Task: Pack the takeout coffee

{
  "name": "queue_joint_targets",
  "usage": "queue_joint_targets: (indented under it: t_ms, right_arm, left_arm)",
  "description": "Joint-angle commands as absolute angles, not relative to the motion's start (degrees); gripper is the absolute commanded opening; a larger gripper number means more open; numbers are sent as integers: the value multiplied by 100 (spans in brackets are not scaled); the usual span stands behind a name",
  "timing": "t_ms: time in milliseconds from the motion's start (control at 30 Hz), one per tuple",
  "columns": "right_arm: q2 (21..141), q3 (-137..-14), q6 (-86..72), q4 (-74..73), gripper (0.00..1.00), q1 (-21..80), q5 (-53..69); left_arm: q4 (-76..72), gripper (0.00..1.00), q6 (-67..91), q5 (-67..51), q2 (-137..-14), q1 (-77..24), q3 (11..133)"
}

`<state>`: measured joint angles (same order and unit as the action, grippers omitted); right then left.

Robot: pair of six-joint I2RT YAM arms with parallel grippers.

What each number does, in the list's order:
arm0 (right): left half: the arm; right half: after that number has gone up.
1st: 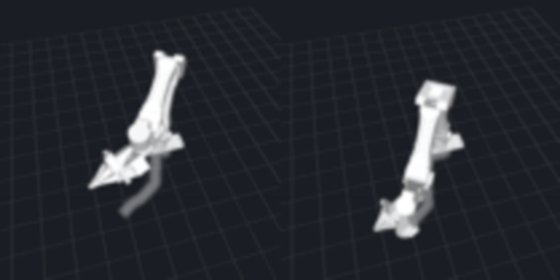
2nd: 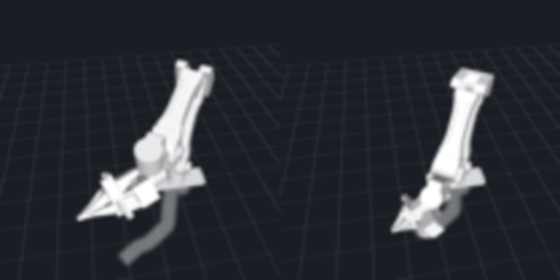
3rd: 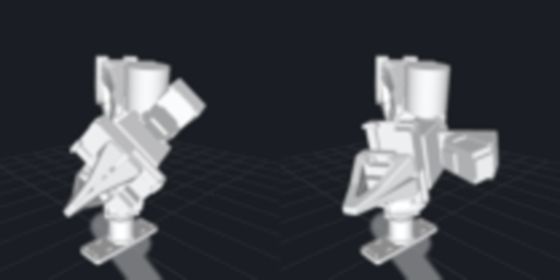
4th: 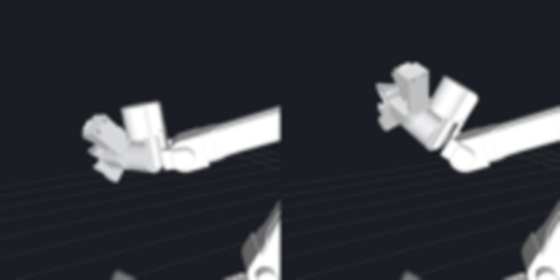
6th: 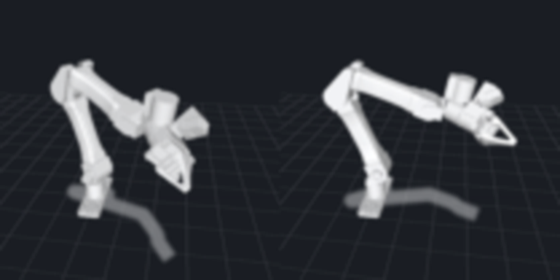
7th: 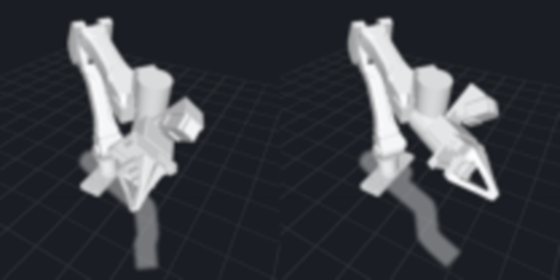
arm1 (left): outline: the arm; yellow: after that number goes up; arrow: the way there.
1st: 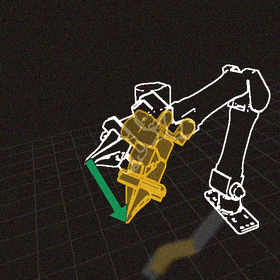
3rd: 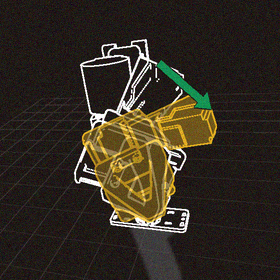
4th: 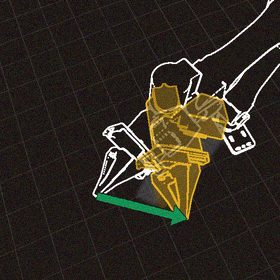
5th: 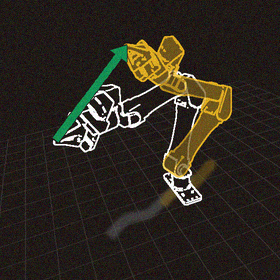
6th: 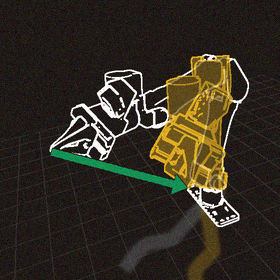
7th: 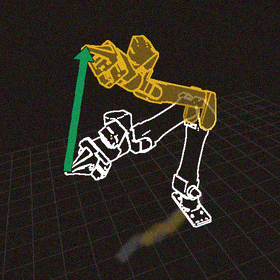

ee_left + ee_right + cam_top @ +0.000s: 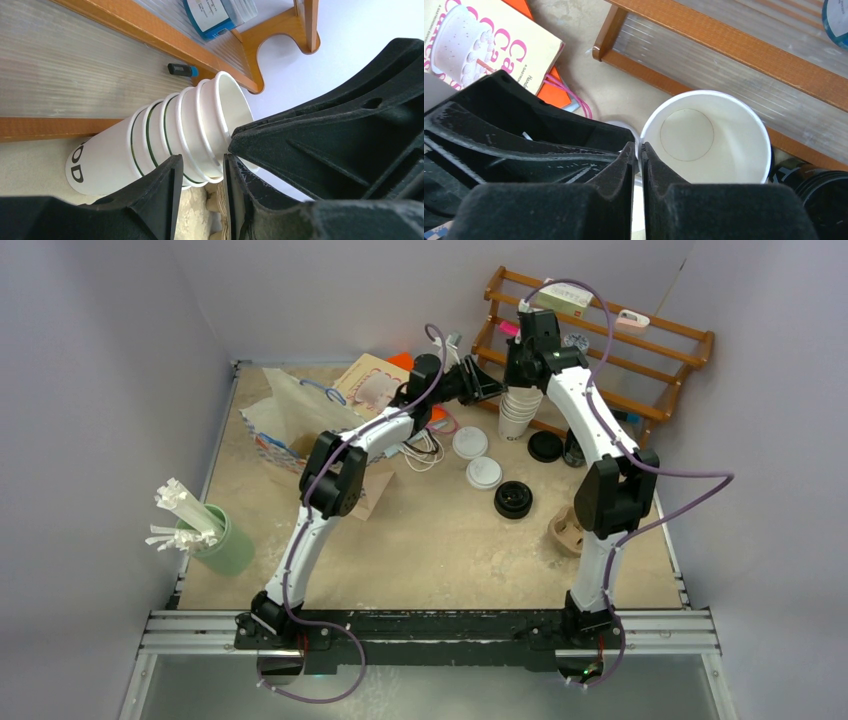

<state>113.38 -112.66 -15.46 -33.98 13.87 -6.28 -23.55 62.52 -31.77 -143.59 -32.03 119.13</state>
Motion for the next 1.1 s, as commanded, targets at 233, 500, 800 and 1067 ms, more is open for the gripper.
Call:
queue_joint_targets:
  t_ms: [233, 500, 800, 1067]
  right_arm:
    - [11262, -11472, -1743, -3606, 16, 1478, -348]
    - [11366, -11536, -1854, -3771, 15, 1485, -538]
    - [11467, -11597, -1889, -3868, 6, 1477, -642]
    - [11554, -11940, -1888, -4079, 0, 1477, -610]
  left_arm:
    - [-2775, 38, 6416, -3256, -14423, -3305, 11944]
    - [-2724, 32, 6373, -3235, -14456, -3310, 11909]
    - [-2656, 29, 6324, -3220, -14478, -3305, 11892]
    - [-2511, 29, 6220, -3225, -14459, -3306, 11898]
